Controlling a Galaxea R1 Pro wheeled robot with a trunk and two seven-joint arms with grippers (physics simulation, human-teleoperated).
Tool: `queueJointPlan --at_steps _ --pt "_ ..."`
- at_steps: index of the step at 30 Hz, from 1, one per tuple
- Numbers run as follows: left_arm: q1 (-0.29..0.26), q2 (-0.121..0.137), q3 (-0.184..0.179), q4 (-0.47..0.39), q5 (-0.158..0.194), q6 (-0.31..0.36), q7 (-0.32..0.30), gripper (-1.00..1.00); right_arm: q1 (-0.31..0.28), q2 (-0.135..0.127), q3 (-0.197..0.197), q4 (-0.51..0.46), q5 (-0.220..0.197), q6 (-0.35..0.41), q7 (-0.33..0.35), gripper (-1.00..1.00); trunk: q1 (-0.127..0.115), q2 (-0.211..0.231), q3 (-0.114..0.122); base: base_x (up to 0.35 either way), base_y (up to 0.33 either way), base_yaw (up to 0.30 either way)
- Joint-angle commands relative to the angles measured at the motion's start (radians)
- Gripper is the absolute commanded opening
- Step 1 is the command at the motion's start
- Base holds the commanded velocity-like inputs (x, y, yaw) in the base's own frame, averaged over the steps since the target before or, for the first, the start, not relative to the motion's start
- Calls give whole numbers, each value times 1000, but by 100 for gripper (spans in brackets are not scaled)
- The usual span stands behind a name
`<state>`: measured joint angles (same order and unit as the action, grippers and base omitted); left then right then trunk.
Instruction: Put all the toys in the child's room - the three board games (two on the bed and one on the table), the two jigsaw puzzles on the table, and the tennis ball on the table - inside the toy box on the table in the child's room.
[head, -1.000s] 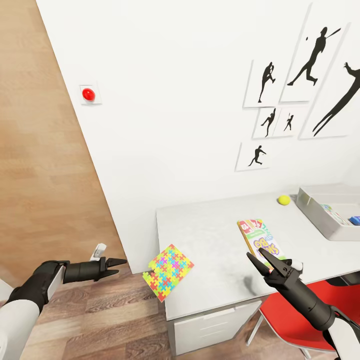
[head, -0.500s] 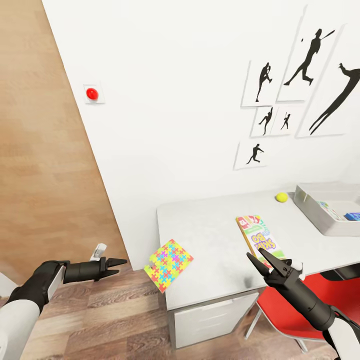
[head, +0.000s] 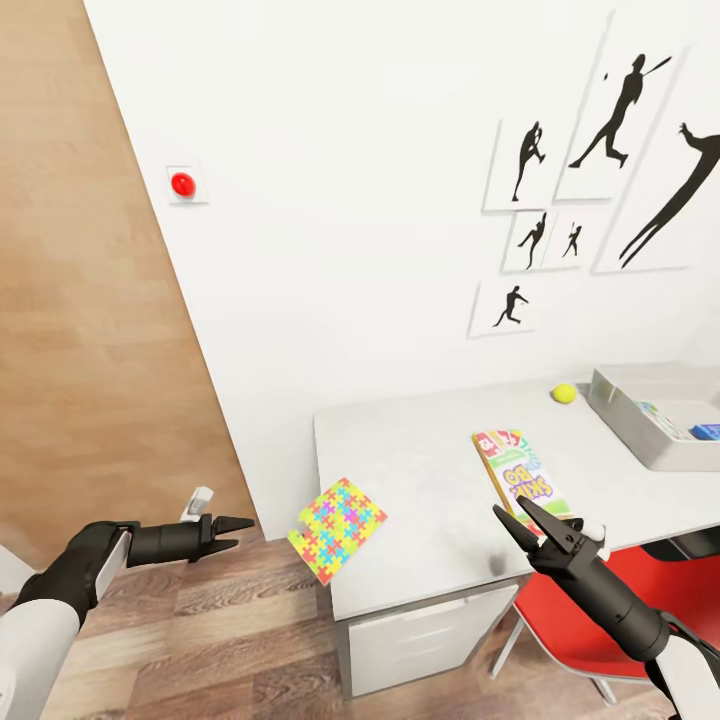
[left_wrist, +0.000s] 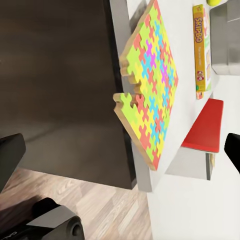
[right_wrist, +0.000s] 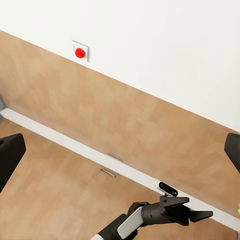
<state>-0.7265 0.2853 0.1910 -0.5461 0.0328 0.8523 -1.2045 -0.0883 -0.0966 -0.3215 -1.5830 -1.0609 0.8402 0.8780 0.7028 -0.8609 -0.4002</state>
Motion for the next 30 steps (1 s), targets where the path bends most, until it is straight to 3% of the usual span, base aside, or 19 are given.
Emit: queueJointPlan --at_steps 1,30 --pt "-1 0 1 0 3 10 -1 100 -1 0 -1 0 -2 5 1 100 4 -8 -4 0 0 0" --pt "-1 -13 1 0 1 8 0 100 -1 0 -1 0 -2 7 4 100 115 -211 -95 0 0 0"
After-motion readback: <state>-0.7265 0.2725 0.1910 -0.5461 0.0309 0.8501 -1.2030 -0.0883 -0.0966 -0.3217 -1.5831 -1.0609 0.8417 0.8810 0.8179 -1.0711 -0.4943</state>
